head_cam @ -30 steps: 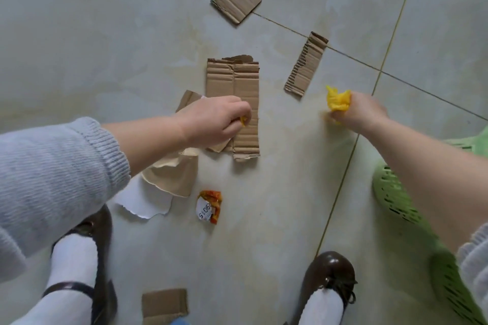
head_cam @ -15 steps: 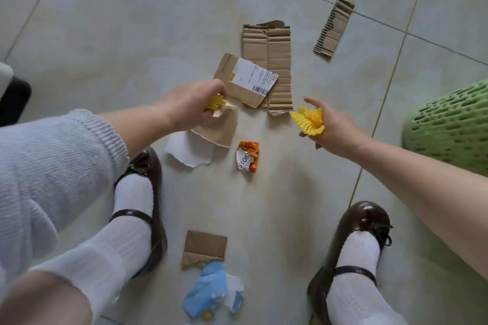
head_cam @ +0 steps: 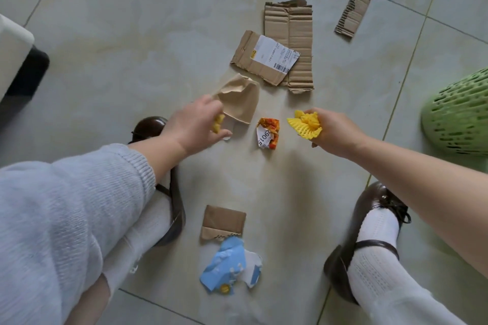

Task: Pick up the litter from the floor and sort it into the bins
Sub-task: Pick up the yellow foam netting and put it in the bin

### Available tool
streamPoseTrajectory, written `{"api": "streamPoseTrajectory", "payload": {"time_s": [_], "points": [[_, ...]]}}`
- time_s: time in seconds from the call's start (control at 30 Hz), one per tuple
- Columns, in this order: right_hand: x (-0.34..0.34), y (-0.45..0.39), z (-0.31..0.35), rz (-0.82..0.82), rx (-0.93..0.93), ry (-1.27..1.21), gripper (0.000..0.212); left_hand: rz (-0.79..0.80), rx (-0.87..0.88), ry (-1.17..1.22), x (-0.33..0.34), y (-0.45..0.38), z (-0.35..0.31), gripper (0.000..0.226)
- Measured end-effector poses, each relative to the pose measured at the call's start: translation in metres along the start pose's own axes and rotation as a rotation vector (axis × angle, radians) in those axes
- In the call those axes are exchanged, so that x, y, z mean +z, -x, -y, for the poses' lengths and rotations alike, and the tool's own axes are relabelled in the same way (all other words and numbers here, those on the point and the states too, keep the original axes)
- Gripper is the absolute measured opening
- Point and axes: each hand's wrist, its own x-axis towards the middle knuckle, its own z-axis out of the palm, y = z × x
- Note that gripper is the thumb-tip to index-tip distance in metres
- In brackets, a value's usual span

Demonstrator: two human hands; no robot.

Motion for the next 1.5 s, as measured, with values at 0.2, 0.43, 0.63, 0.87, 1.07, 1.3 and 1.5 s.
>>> {"api": "streamPoseTrajectory", "payload": {"time_s": [0.2,0.43,0.63,0.87,1.07,1.3,1.5], "points": [[0.007,0.004,0.013,0.038,-0.043,0.05,0.024,0.2,0.415,-0.209,0.014,-0.011,-0.044,0.059],[0.009,0.016,0.006,0.003,-0.022,0.029,0.024,0.292,0.364,-0.361,0.023,-0.022,-0.069,0.043],[0.021,0.041,0.002,0.08,-0.038,0.067,0.015,0.286,0.302,-0.39,0.036,0.002,-0.075,0.026],[0.037,0.074,0.009,0.197,-0.169,0.227,0.025,0.241,0.286,-0.12,0.041,0.077,-0.085,0.027],[0.045,0.097,0.023,0.277,-0.246,0.344,0.031,0.274,-0.007,0.191,0.058,0.175,-0.082,0.034],[0.039,0.104,0.031,0.176,-0.235,0.418,0.033,0.214,-0.156,0.18,0.09,0.238,-0.081,0.024],[0.034,0.139,0.044,0.199,-0.262,0.492,0.041,0.557,0.241,-0.09,0.087,0.257,-0.102,0.036]]}}
